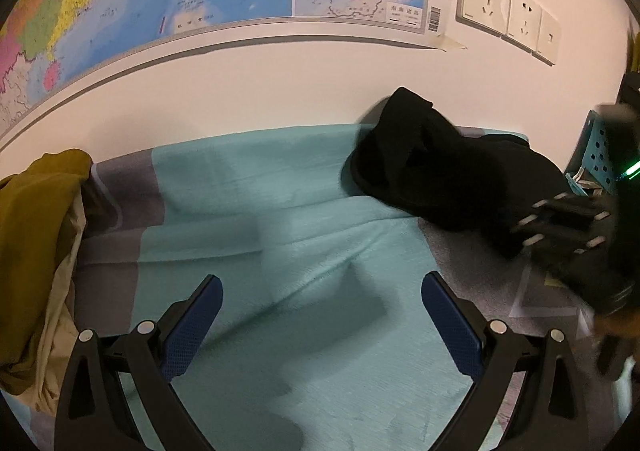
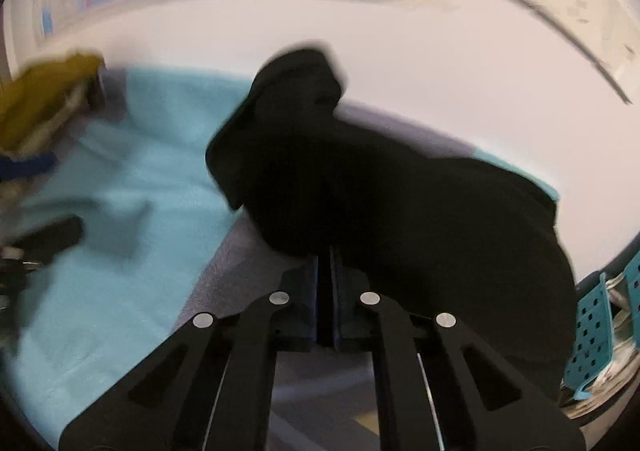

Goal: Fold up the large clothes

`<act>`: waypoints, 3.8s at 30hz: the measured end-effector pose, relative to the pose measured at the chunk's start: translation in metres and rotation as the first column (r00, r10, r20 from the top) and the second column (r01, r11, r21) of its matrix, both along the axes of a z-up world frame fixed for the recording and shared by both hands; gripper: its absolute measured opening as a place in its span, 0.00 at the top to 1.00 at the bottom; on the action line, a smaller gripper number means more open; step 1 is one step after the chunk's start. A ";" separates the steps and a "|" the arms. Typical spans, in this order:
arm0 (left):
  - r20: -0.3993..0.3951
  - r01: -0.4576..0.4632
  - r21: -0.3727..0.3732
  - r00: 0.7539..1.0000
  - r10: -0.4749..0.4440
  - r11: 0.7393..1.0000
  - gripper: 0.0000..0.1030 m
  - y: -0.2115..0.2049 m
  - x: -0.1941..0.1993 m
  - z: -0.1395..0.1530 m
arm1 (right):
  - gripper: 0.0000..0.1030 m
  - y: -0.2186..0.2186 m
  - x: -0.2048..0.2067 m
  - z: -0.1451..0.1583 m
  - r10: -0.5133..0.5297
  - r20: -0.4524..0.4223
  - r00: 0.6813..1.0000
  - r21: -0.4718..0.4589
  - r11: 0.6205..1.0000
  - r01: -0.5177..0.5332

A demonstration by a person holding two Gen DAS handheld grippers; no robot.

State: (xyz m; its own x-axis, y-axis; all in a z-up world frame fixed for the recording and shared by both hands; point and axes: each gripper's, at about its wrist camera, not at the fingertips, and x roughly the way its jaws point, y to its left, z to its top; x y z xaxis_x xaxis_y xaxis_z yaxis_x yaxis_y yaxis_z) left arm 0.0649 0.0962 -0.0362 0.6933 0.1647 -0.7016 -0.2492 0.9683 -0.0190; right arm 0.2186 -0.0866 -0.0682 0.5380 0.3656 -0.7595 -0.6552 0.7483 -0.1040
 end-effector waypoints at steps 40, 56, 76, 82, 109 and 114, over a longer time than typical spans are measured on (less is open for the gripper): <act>0.179 0.457 0.230 0.848 -0.499 0.859 0.07 -0.082 0.073 0.011 | 0.95 -0.152 0.010 0.244 -0.249 0.370 0.895 0.269 0.951 0.154; 0.181 0.593 0.304 0.733 -0.656 0.746 0.98 -0.141 0.148 0.014 | 0.95 -0.200 0.010 0.257 -0.328 0.354 0.876 0.325 0.921 0.213; 0.676 0.430 0.295 0.537 -0.504 0.853 0.98 -0.118 0.088 0.300 | 0.96 -0.277 -0.138 0.452 -0.449 0.702 0.552 0.410 0.889 0.201; 0.688 0.336 0.380 0.520 -0.506 0.862 0.97 -0.099 -0.020 0.353 | 0.96 -0.277 -0.220 0.481 -0.385 0.729 0.567 0.428 0.902 0.062; 0.278 0.038 0.310 0.952 -0.129 0.950 0.97 0.022 -0.136 0.204 | 0.95 -0.102 -0.155 0.313 0.188 0.258 0.948 0.459 0.839 -0.291; 0.040 0.023 0.195 0.999 -0.032 0.980 0.98 0.063 -0.046 0.081 | 0.95 -0.028 -0.064 0.184 0.177 0.001 0.984 0.307 0.937 -0.169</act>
State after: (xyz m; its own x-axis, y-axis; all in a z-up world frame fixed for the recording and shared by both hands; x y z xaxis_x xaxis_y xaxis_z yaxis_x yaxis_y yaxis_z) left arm 0.0192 0.1587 0.0448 0.7280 0.2757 -0.6278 -0.2253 0.9609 0.1607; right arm 0.1547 -0.1145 0.1159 0.4274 0.6670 -0.6102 -0.7767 0.6164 0.1297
